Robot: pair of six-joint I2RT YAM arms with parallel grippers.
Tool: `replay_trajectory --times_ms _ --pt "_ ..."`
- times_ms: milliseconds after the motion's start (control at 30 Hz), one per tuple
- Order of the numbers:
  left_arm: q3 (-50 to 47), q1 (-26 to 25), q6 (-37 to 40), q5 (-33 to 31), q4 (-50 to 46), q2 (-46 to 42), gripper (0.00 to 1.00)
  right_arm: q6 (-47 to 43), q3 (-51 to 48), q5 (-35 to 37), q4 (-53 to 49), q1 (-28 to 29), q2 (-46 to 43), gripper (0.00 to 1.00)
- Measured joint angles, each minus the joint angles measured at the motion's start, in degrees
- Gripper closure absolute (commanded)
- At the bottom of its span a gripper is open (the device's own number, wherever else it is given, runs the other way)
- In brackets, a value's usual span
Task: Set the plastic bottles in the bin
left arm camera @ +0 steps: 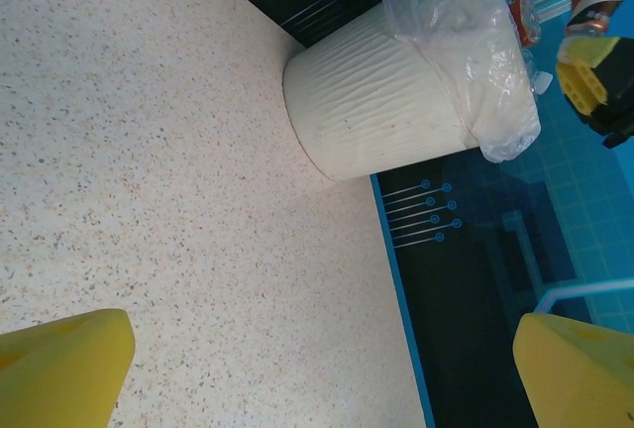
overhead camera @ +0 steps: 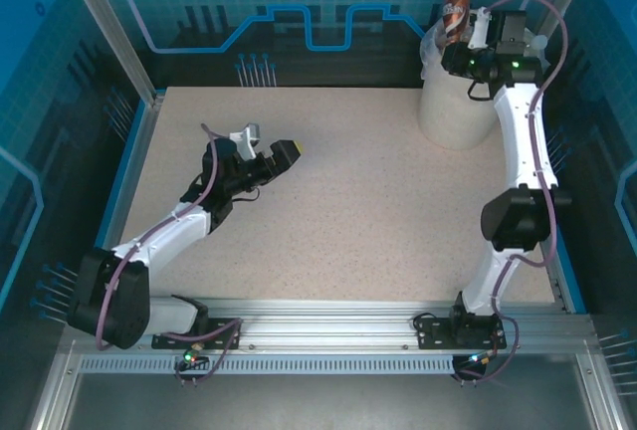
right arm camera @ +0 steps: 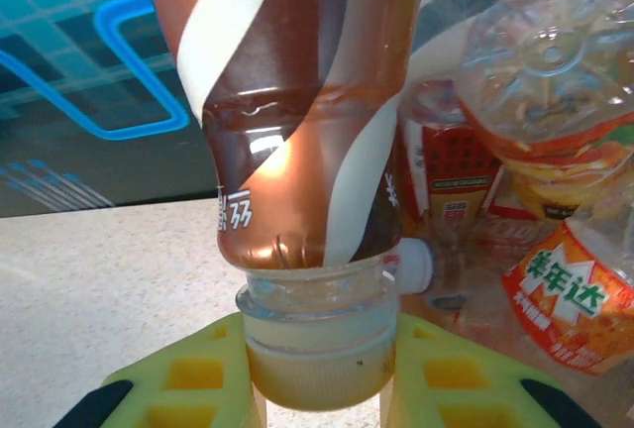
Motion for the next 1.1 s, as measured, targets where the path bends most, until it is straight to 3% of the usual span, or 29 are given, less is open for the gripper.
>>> replay_trajectory --times_ms 167,333,633,833,1100 --pt "-0.55 0.44 0.63 -1.14 -1.73 -1.84 0.01 -1.29 6.80 1.81 -5.51 -0.37 5.31 0.61" --pt "-0.70 0.52 1.05 -2.01 -3.21 -2.78 0.01 -2.25 11.85 2.64 -9.35 -0.87 8.37 0.44" --pt "-0.85 1.05 3.93 -4.59 -7.85 -4.57 0.01 -2.38 10.49 2.78 -10.60 -1.09 6.23 0.29" --pt "0.98 1.86 11.39 -15.50 -18.80 -9.66 0.01 -0.31 -11.19 0.33 -3.17 -1.09 -10.99 0.21" --pt "2.62 4.55 21.49 -39.30 -26.67 -13.62 0.01 3.69 -44.72 0.57 14.12 -1.09 -40.72 0.00"
